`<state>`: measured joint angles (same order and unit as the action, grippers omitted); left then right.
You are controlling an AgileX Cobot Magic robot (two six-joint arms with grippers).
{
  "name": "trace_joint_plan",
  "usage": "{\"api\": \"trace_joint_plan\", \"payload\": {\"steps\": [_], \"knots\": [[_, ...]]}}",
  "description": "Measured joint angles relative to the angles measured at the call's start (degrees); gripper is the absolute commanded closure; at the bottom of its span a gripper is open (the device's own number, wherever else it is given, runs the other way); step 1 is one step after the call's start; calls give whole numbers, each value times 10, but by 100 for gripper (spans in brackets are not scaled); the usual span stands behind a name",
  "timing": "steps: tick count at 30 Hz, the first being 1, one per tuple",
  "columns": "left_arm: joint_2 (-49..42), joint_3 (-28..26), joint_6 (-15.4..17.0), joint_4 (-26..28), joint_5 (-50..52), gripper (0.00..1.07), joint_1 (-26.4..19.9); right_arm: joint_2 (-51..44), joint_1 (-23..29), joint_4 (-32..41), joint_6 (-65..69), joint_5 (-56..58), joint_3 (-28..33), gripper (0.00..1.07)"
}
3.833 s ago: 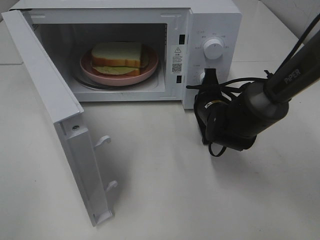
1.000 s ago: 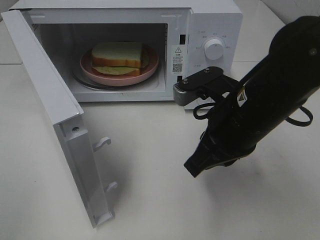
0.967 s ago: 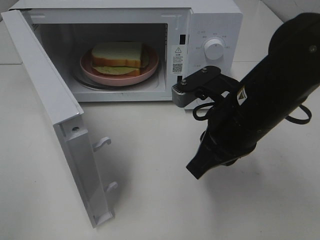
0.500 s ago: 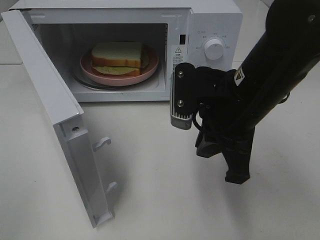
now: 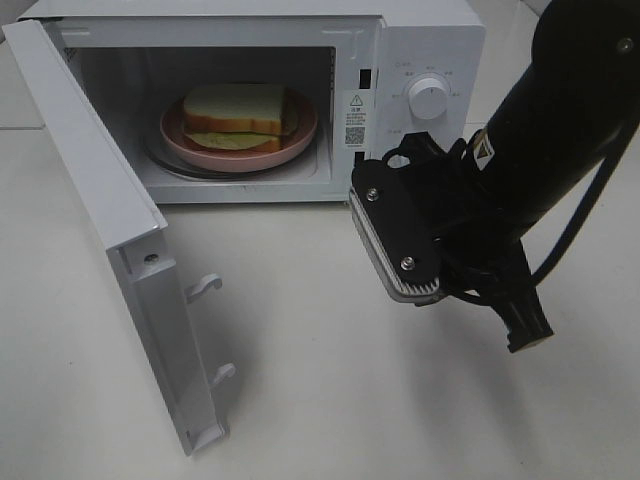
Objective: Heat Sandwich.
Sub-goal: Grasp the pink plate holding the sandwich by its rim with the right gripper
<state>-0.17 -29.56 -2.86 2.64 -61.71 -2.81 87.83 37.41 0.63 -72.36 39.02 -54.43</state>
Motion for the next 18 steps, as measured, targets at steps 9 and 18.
{"api": "trace_joint_plan", "payload": {"steps": [9,18], "knots": [[0,0,0,0,0,7,0,0,0,-6,59,-19,0,11],[0,0,0,0,0,7,0,0,0,-40,62,-7,-8,19]]}}
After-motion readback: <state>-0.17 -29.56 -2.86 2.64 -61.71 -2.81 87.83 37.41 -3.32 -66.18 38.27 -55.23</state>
